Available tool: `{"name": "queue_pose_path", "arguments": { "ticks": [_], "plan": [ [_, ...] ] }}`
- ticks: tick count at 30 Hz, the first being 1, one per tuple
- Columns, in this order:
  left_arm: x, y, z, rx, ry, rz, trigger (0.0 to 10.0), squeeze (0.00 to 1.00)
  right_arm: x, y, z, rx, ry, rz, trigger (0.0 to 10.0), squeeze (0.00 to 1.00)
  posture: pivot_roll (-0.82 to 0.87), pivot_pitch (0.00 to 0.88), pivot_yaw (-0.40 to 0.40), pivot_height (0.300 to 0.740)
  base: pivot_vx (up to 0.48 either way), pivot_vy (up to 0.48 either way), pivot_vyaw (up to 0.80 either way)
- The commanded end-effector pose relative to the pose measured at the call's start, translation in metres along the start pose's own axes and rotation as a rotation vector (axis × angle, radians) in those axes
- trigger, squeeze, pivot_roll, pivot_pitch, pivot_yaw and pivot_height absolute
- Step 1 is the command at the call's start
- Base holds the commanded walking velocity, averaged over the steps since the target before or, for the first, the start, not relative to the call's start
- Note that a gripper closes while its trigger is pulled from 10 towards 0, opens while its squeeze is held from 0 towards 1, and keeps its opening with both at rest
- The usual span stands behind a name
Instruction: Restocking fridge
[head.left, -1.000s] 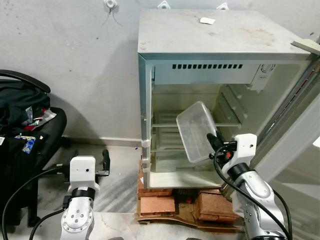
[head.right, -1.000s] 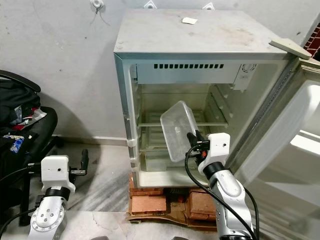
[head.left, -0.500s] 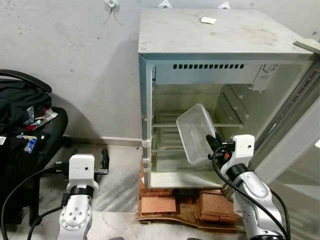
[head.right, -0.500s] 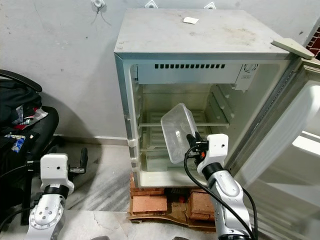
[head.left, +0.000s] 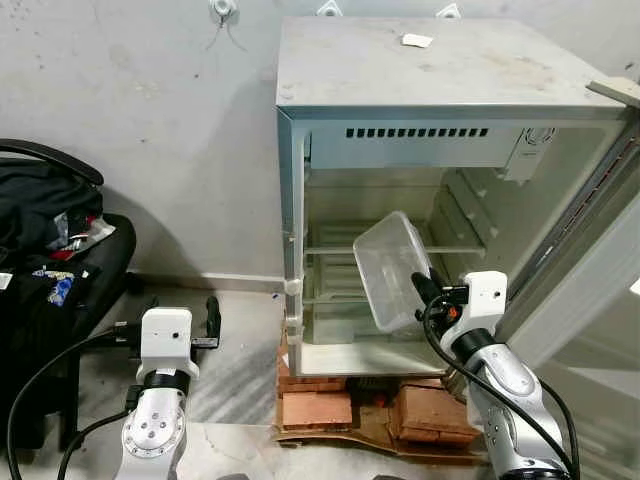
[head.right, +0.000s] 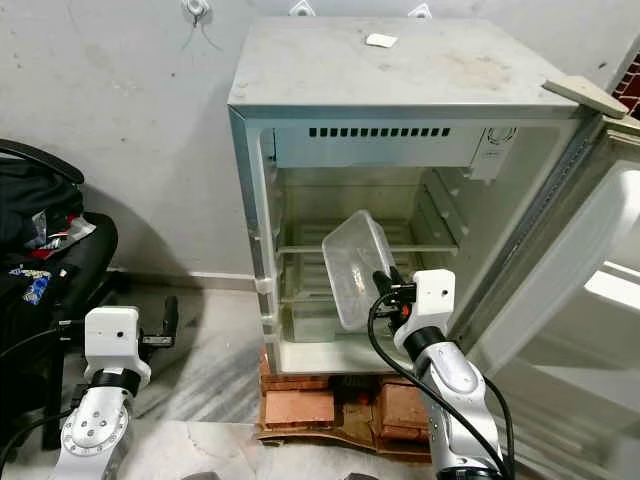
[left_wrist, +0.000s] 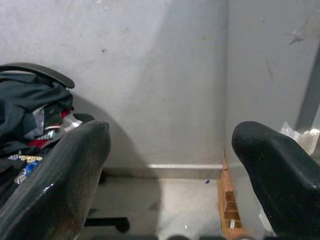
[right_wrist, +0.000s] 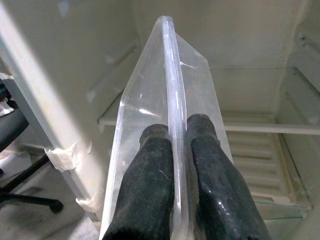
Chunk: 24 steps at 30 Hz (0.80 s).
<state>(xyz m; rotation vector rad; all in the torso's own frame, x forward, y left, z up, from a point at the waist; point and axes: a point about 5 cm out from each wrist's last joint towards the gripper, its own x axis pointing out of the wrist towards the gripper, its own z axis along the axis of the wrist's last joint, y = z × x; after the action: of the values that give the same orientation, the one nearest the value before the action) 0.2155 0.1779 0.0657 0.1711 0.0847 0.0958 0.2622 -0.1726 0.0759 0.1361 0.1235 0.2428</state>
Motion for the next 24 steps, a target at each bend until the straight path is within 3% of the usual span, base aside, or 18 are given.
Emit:
{"name": "queue_pose_path", "arguments": {
  "ticks": [1,24],
  "plan": [
    [-0.001,-0.0006,-0.0013,-0.001,0.014,-0.009,10.0,0.0,0.0014,-0.0007,0.0012,0.007,-0.007,-0.007,10.0,0.0,0.02,0.0,-0.004,0.74,-0.281,0.0,0.0],
    [0.0,-0.003,-0.0011,-0.004,0.024,-0.011,10.0,0.0,0.0025,-0.0014,-0.0006,0.007,0.007,-0.009,10.0,0.0,0.02,0.0,-0.006,0.74,-0.292,0.0,0.0]
  ]
}}
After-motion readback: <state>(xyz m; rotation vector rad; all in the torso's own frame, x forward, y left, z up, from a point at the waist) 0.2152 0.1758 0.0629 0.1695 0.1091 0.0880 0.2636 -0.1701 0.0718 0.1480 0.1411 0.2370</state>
